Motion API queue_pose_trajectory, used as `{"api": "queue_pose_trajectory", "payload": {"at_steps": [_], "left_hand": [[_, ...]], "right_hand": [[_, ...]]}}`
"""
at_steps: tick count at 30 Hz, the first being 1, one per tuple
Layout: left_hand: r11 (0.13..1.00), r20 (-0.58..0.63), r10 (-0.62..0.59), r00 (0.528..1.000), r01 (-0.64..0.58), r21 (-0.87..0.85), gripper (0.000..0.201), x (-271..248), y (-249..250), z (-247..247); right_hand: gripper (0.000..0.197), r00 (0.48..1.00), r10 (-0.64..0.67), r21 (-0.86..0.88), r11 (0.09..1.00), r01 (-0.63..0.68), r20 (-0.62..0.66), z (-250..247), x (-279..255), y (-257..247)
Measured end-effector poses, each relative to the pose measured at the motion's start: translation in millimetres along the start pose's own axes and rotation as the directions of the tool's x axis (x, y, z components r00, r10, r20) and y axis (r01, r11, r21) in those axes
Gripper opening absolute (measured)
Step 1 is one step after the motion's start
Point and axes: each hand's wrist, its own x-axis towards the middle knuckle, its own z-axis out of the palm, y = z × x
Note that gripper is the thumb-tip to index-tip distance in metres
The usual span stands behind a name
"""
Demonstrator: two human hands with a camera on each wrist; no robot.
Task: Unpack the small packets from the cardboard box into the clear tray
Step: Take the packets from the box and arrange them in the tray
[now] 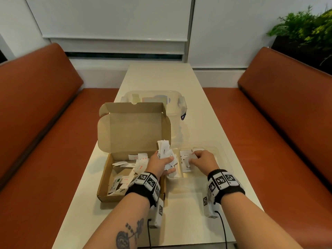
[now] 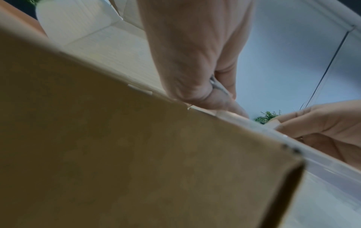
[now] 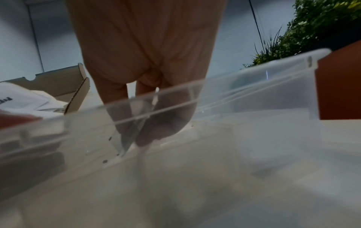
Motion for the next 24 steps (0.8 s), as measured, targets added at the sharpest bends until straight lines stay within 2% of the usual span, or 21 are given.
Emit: {"api": "queue_pose_trajectory", "payload": {"at_steps": [1, 4, 7, 9, 18, 24], "left_hand": [[1.0, 0.002, -0.002, 1.0, 0.002, 0.0, 0.039, 0, 0, 0], [1.0, 0.007, 0.001, 1.0, -0.001, 0.003, 0.04, 0, 0, 0], [1.0, 0.012, 0.001, 1.0, -0.001, 0.002, 0.038, -1, 1, 0], [1.0, 0.013, -0.001, 1.0, 0.001, 0.007, 0.038, -1, 1, -1], [0.999, 0.017, 0.01, 1.0, -0.011, 0.035, 0.037, -1, 0, -1], [0.999, 0.034, 0.015, 0.999, -0.016, 0.038, 0.033, -1, 0, -2]], "right_hand": [[0.003, 1.0, -0.002, 0.004, 1.0, 0.002, -0.006, -2, 0, 0], [0.013, 1.0, -0.018, -0.004, 1.0, 0.018, -0.01, -5, 2, 0], [0.014, 0.998, -0.038, -0.112, 0.993, 0.044, 0.053, -4, 4, -2], [0.007, 0.995, -0.019, -0.144, 0.989, 0.033, 0.101, -1, 6, -2], [0.01, 0.987, 0.003, -0.35, 0.935, 0.054, 0.159, -1, 17, -4], [0.005, 0.993, -0.063, -0.344, 0.934, 0.093, 0.099, 7, 13, 5]]}}
